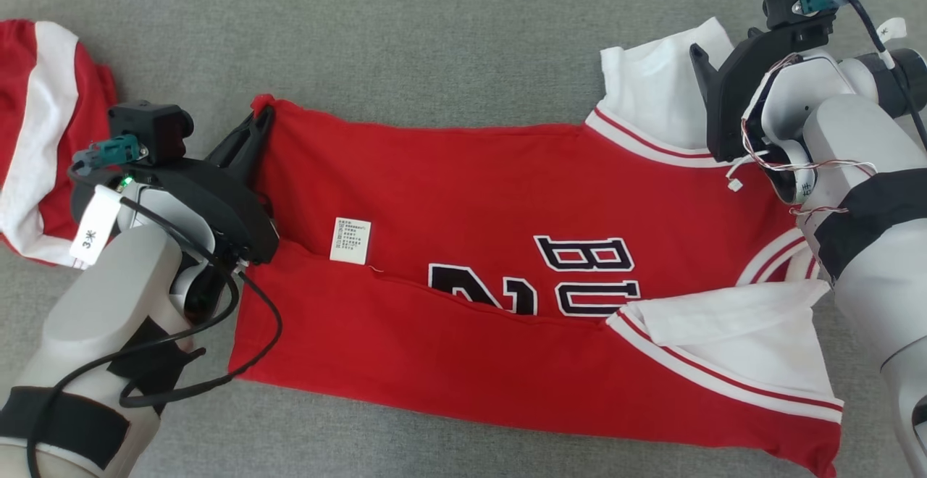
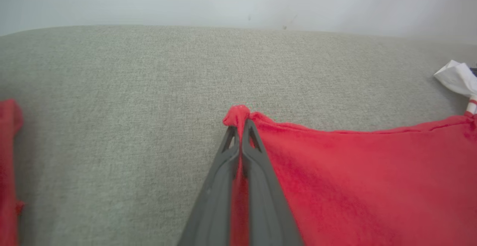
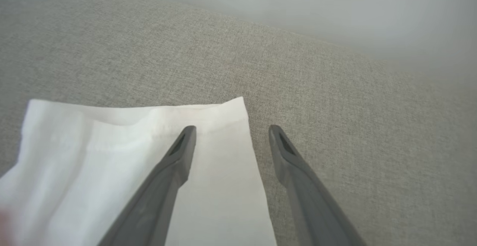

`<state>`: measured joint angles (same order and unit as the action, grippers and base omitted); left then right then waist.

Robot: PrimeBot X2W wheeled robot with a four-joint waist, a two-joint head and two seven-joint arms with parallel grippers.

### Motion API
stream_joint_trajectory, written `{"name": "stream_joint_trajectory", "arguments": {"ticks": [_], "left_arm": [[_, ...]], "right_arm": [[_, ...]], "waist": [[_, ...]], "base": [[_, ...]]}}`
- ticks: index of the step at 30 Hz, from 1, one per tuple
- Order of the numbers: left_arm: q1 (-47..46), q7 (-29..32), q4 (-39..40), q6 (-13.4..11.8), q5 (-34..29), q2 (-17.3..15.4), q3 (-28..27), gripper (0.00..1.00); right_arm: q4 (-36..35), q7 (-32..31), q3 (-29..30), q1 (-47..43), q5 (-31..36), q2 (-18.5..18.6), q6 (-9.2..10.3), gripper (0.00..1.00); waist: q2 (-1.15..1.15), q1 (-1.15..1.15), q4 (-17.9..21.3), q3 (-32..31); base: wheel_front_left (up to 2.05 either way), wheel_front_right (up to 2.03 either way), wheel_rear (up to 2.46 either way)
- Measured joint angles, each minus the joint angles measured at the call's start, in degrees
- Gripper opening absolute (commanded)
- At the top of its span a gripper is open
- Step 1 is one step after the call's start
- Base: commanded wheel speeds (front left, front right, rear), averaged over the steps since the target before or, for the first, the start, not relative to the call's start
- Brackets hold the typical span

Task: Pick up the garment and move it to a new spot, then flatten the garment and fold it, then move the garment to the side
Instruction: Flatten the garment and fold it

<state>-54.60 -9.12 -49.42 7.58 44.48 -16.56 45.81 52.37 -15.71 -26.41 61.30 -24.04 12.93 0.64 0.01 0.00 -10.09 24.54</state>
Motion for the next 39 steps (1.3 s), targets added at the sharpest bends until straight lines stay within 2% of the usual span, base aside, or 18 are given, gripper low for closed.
{"name": "stream_joint_trajectory", "arguments": {"ticks": [11,12,13,14,15,16,25,29,33,39], "left_arm": [[-0.01,-2.03,0.47,0.00,1.27,-0.19,2.69,0.00],[-0.01,-2.07,0.54,0.00,1.64,-0.21,2.83,0.00],[-0.03,-2.08,0.55,0.00,2.15,-0.20,3.01,0.00],[-0.04,-2.10,0.55,0.00,2.59,-0.21,3.11,0.00],[-0.04,-2.37,0.55,0.00,2.81,-0.24,3.20,0.00],[-0.06,-2.60,0.55,0.00,2.91,-0.24,3.38,0.00],[-0.08,-3.28,-0.04,0.00,4.33,-1.19,4.50,0.00],[-0.08,-3.55,-0.89,0.01,5.11,-1.91,4.77,0.00],[-0.08,-3.85,-1.55,0.01,6.34,-2.90,4.99,0.00],[-0.09,-4.04,-2.01,0.01,6.99,-3.57,5.23,0.00]], "right_arm": [[6.77,1.26,-1.46,3.11,1.22,-1.32,-0.66,1.00],[7.17,1.42,-1.56,3.50,1.25,-1.45,-0.66,0.96],[7.72,1.56,-1.74,4.03,1.46,-1.52,-0.66,0.77],[8.25,1.59,-1.89,4.42,1.64,-1.64,-0.66,0.40],[8.68,1.64,-2.12,4.71,1.92,-1.81,-0.66,0.40],[8.94,1.70,-2.25,4.86,2.01,-2.01,-0.66,0.00],[11.48,4.83,-2.64,6.10,2.46,-1.82,-1.82,0.00],[12.06,8.32,-1.89,6.19,2.45,-0.58,-2.68,0.00],[12.30,11.79,-0.94,6.24,2.42,0.43,-2.74,0.00],[13.00,15.90,0.38,6.45,0.85,0.18,-3.25,0.00]], "waist": [[0.00,0.00,-1.37,1.38],[0.00,0.00,-1.37,1.46],[-0.01,0.01,-1.37,1.56],[0.00,0.01,-1.37,1.61],[0.00,0.00,-1.34,1.70],[0.00,0.00,-1.31,1.75],[0.00,0.00,-0.75,2.07],[0.00,0.00,-0.32,1.39],[0.00,0.00,0.35,0.41],[0.00,0.01,1.62,-1.41]], "base": [[0.00,0.00,0.00],[0.00,0.00,0.00],[0.00,0.00,0.00],[0.00,0.00,0.00],[0.00,0.00,0.00],[0.00,0.00,0.00],[0.00,0.00,0.00],[0.00,0.00,0.00],[0.00,0.00,0.00],[0.00,0.00,0.00]]}}
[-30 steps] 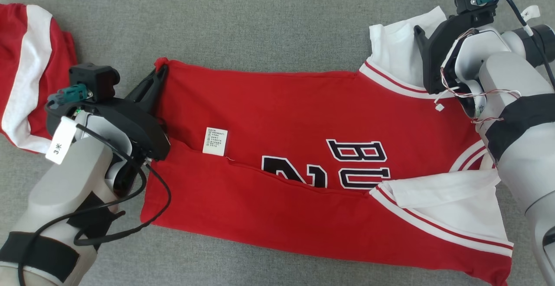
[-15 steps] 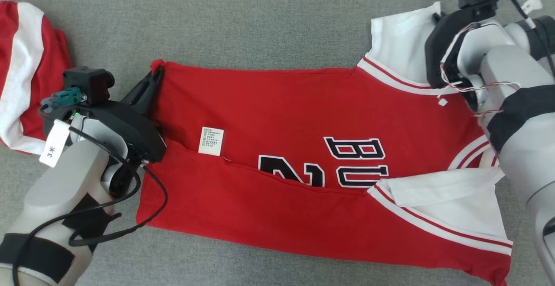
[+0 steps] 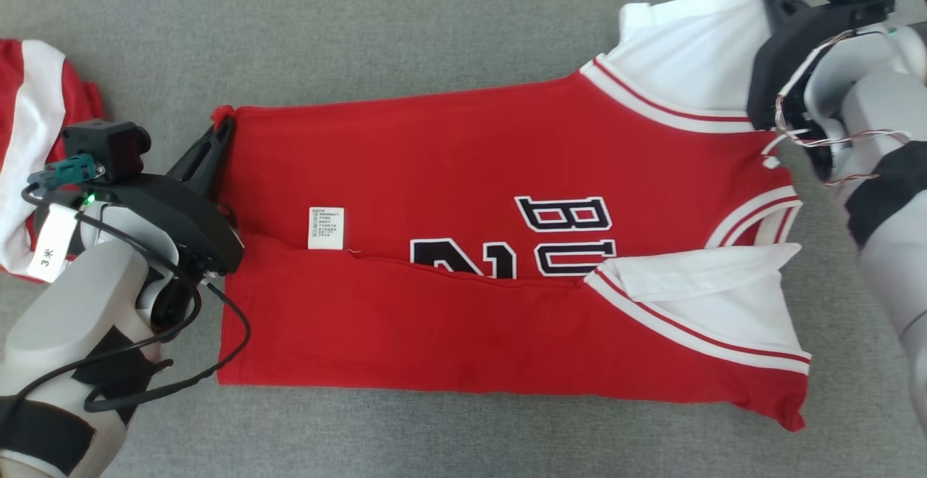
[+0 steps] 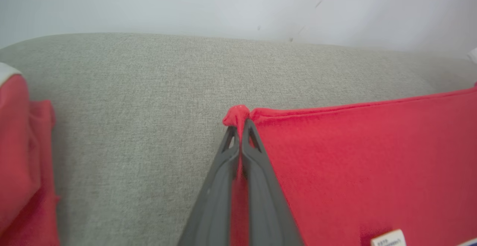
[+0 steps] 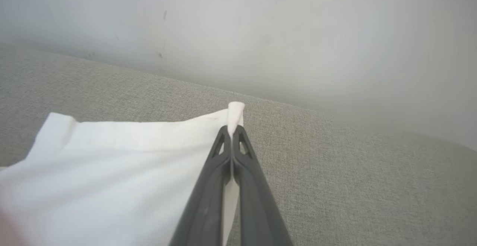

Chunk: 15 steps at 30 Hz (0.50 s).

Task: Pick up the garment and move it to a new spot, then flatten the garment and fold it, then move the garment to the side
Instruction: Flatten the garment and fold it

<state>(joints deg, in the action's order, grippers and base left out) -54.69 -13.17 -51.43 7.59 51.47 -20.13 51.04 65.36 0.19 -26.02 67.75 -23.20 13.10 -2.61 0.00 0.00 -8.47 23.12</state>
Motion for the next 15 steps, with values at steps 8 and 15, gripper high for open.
{"name": "stream_joint_trajectory", "arguments": {"ticks": [8,15], "left_arm": [[0.05,-0.08,-0.59,0.00,0.62,-0.35,1.11,0.00],[0.05,-0.56,-1.08,0.00,1.04,-0.81,1.67,0.00]], "right_arm": [[0.62,4.22,0.62,-0.15,-1.12,-2.30,-1.47,0.00],[0.23,9.61,1.72,-1.14,-2.96,-2.44,-3.19,0.00]], "waist": [[0.00,0.00,1.51,-1.83],[0.00,0.00,2.19,-3.68]], "base": [[0.00,0.00,0.00],[0.00,0.00,0.00]]}}
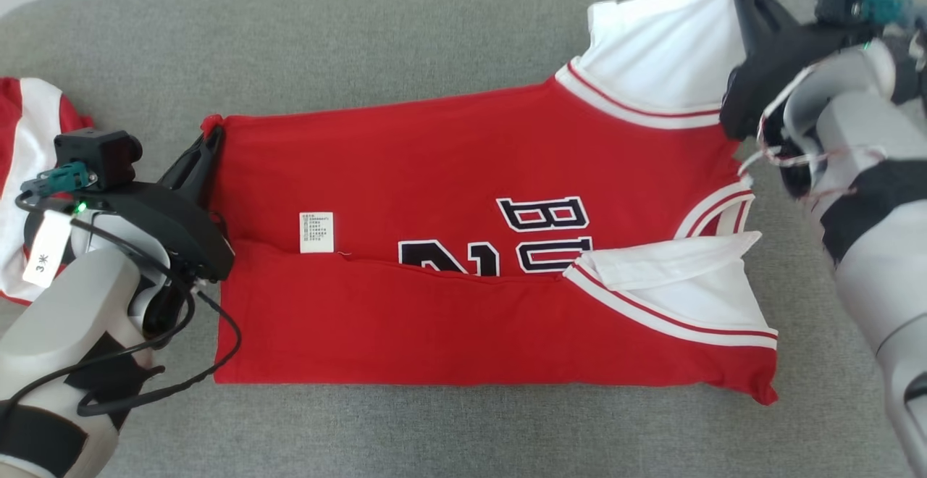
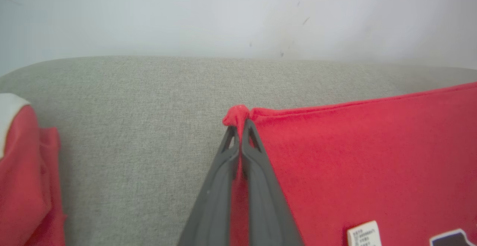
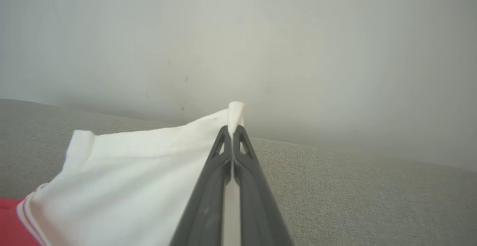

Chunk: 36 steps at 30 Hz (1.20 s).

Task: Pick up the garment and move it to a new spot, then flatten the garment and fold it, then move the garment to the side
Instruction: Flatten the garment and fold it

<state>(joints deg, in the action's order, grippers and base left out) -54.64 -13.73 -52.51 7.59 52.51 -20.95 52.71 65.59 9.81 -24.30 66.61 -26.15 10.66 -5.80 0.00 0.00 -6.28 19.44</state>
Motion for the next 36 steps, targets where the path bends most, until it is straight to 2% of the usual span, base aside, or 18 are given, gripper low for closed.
{"name": "stream_joint_trajectory", "arguments": {"ticks": [6,9,18,36], "left_arm": [[1.16,-0.03,-0.44,0.00,1.88,-1.05,0.19,0.00],[2.81,-0.42,-0.41,0.00,2.27,-1.04,0.35,0.00],[6.42,-0.44,-0.41,0.00,3.04,-1.69,1.15,0.00],[13.55,-0.54,0.94,-0.01,3.42,-0.64,3.65,0.00]], "right_arm": [[-1.26,3.35,0.04,-6.41,-1.60,-0.37,-1.30,0.00],[-2.71,3.85,0.08,-10.06,-2.64,-0.32,-1.34,0.00],[-14.12,4.42,-3.38,-19.80,-7.33,0.44,-1.35,0.00],[-32.11,4.82,-10.23,-37.72,-16.23,9.37,-1.35,0.00]], "waist": [[-0.01,0.00,0.57,-1.90],[-0.01,0.00,0.97,-2.96],[-0.01,0.00,2.15,-6.40],[-0.01,0.01,2.44,-12.33]], "base": [[0.00,0.00,0.00],[0.00,0.00,0.00],[0.00,0.00,0.00],[0.00,0.00,0.00]]}}
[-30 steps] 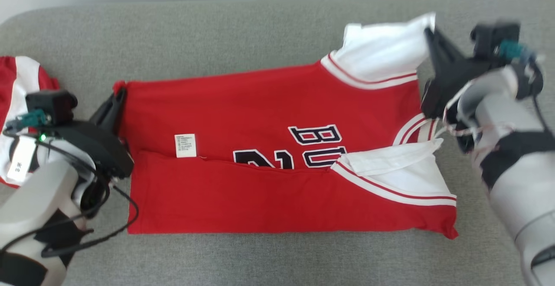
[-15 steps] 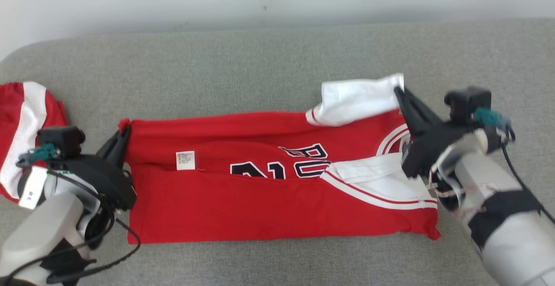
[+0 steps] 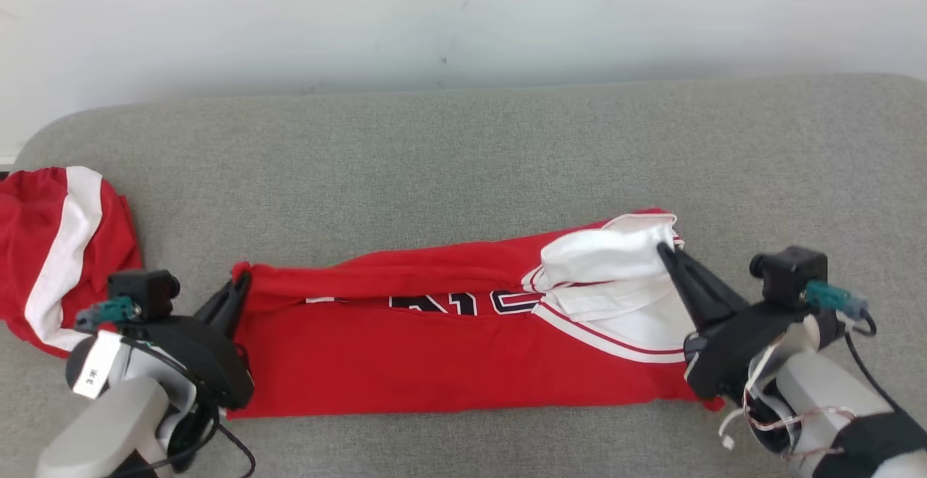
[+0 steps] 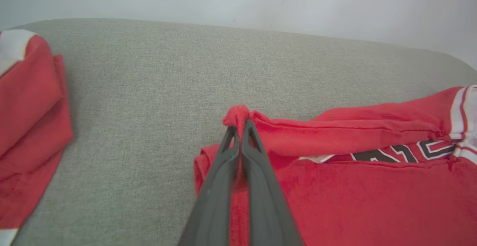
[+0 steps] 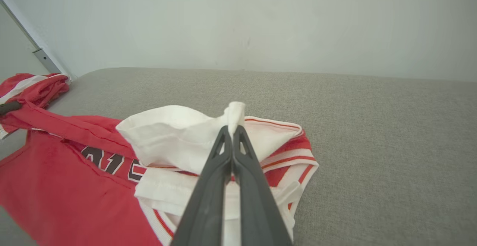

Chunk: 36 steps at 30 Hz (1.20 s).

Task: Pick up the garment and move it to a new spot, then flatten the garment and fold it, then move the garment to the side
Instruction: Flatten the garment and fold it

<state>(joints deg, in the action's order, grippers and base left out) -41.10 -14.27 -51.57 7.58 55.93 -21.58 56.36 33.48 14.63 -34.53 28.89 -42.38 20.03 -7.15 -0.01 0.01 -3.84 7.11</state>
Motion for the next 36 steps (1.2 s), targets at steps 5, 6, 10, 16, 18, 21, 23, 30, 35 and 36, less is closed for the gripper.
{"name": "stream_joint_trajectory", "arguments": {"ticks": [5,6,10,16,18,21,23,30,35,36], "left_arm": [[2.22,0.00,0.26,0.00,0.01,0.07,0.35,0.00],[2.44,0.00,0.26,0.00,0.01,0.12,0.36,0.00],[3.43,0.00,0.32,0.00,0.02,0.68,0.41,0.00],[4.17,-0.02,0.24,0.00,0.08,0.75,0.47,0.04],[4.38,-0.07,0.04,0.00,0.09,0.74,0.36,0.31],[4.37,-0.07,-0.30,0.00,0.09,0.73,0.29,0.49],[4.37,-0.07,-0.80,0.00,0.09,0.76,0.20,1.00],[4.65,-0.07,-1.59,0.00,0.09,1.00,-0.68,1.00],[6.28,-0.07,-1.01,-0.56,0.09,0.94,-2.15,1.00],[7.00,-0.07,-0.75,-0.59,0.09,0.82,-2.47,1.00]], "right_arm": [[-2.88,0.00,-2.33,-2.96,-1.15,1.69,0.00,0.00],[-3.23,0.00,-2.92,-3.23,-1.14,2.04,0.00,0.00],[-3.68,-0.10,-4.27,-4.26,-0.91,3.30,0.00,0.00],[-3.79,-1.36,-5.36,-5.02,-0.20,4.69,0.00,0.00],[-3.90,-2.02,-5.90,-5.03,0.04,4.99,0.00,0.00],[-3.75,-3.59,-7.05,-5.06,0.14,5.28,0.00,0.00],[-3.50,-4.21,-7.30,-5.24,-0.08,5.30,0.00,0.33],[-3.90,-5.12,-7.60,-6.36,-2.66,5.44,0.00,1.00],[-6.84,-4.85,-7.09,-8.62,-6.46,7.00,0.00,1.00],[-7.82,-4.60,-6.88,-9.50,-7.49,7.64,0.00,1.00]], "waist": [[0.00,0.00,-0.37,-0.61],[0.01,0.00,-0.39,-0.64],[0.01,0.00,-0.42,-0.69],[0.01,-0.01,-0.32,-0.61],[0.01,-0.01,-0.27,-0.57],[0.01,-0.01,-0.23,-0.53],[0.01,-0.01,-0.21,-0.63],[0.01,-0.01,-0.27,-2.08],[0.01,0.00,-0.36,-3.54],[0.01,-0.01,-0.40,-3.94]], "base": [[0.00,0.00,0.00],[0.00,0.00,0.00],[0.00,0.00,0.00],[0.00,0.00,0.00],[0.00,0.00,0.00],[0.00,0.00,0.00],[0.00,0.00,0.00],[0.00,0.00,0.00],[0.00,0.00,0.00],[0.00,0.00,0.00]]}}
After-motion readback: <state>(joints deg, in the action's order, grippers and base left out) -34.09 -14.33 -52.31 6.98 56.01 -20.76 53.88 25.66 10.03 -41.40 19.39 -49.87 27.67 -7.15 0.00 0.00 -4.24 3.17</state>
